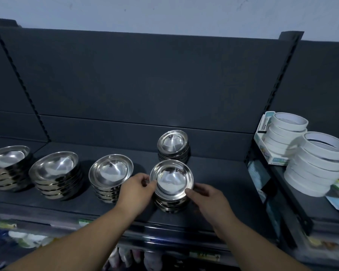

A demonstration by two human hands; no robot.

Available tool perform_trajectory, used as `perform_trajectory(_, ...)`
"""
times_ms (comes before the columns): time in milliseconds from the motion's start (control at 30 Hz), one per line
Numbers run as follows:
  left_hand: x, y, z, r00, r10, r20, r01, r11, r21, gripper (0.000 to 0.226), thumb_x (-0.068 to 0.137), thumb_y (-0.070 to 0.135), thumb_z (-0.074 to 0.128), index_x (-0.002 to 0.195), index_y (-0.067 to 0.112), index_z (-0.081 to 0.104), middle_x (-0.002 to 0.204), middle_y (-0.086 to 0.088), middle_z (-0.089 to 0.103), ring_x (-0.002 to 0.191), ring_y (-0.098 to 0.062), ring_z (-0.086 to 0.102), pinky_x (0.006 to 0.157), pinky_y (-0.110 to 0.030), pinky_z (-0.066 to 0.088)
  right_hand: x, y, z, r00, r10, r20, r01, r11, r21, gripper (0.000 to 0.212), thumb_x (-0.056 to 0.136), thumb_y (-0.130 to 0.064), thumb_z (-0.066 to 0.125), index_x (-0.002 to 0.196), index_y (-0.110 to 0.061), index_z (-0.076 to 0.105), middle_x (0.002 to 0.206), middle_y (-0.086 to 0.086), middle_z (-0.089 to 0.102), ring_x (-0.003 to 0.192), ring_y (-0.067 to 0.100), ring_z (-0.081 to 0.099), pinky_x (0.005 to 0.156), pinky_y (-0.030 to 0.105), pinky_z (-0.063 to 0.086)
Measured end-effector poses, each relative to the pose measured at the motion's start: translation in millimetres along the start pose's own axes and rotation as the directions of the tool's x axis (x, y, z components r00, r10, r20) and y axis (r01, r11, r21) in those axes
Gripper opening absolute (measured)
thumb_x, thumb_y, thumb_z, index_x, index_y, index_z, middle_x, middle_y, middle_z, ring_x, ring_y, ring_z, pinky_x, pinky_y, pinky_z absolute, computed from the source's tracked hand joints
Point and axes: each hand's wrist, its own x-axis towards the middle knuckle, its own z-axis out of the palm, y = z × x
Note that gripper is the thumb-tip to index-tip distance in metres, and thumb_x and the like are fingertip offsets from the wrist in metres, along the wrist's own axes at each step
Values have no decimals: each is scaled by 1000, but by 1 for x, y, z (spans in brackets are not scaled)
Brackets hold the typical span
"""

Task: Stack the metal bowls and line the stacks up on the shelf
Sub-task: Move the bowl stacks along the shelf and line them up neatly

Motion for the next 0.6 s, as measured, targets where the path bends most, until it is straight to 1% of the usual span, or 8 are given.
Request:
perform_trajectory(67,0,1,0,1000,-6,-8,5,1000,-15,13,87,26,64,91,16,70,75,10,67,70,-5,59,58,-7,36,4,1,4,1000,14,-20,-13,1000,12,36,79,-22,80,113,-15,70,99,2,75,83,18,72,67,29,58)
perform_trajectory(133,0,1,1,1000,-8,-3,8,1000,-30,13,86,25,64,92,15,70,76,9,67,71,-7,61,63,-14,42,7,3,7,998,36,-46,-33,998,47,33,79,-16,77,110,-12,70,96,5,75,81,21,73,66,31,59)
perform_trajectory(200,0,2,0,1000,-6,16,7,998,-63,15,87,26,64,95,16,71,78,6,69,75,-11,65,72,-23,49,7,3,9,997,45,-69,-40,997,73,28,78,-14,75,106,-14,70,96,5,75,81,21,73,62,28,58)
perform_trajectory(233,-1,3,-1,1000,-2,19,4,997,-77,15,87,26,65,96,16,70,79,5,70,76,-13,67,74,-25,49,6,2,9,996,43,-74,-37,996,85,26,78,-13,74,104,-15,70,96,5,75,80,20,73,60,27,57)
perform_trajectory(333,0,6,-5,1000,10,-10,-11,993,-116,15,86,28,66,96,18,70,78,5,70,76,-14,68,74,-26,50,9,1,9,997,45,-62,-36,990,135,25,78,-13,73,103,-14,71,94,7,76,77,21,73,60,26,55)
perform_trajectory(433,0,7,-8,999,23,-28,-27,988,-151,15,85,29,68,94,17,69,76,4,70,74,-14,67,75,-27,53,12,3,12,996,91,-18,-86,979,187,21,79,-11,72,100,-12,71,89,11,77,78,24,73,63,29,57)
perform_trajectory(533,-1,6,-8,998,52,-22,-54,990,-130,14,84,28,70,91,17,69,77,1,70,71,-12,65,67,-20,48,13,7,14,993,118,12,-118,978,173,23,80,-11,71,102,-10,71,88,12,77,74,24,73,66,30,59)
perform_trajectory(600,-2,4,-7,997,72,-11,-73,992,-99,13,84,31,70,90,19,69,81,5,69,75,-8,63,70,-19,47,12,9,14,992,126,28,-129,979,158,23,81,-9,71,104,-9,70,85,10,76,68,20,70,66,31,59)
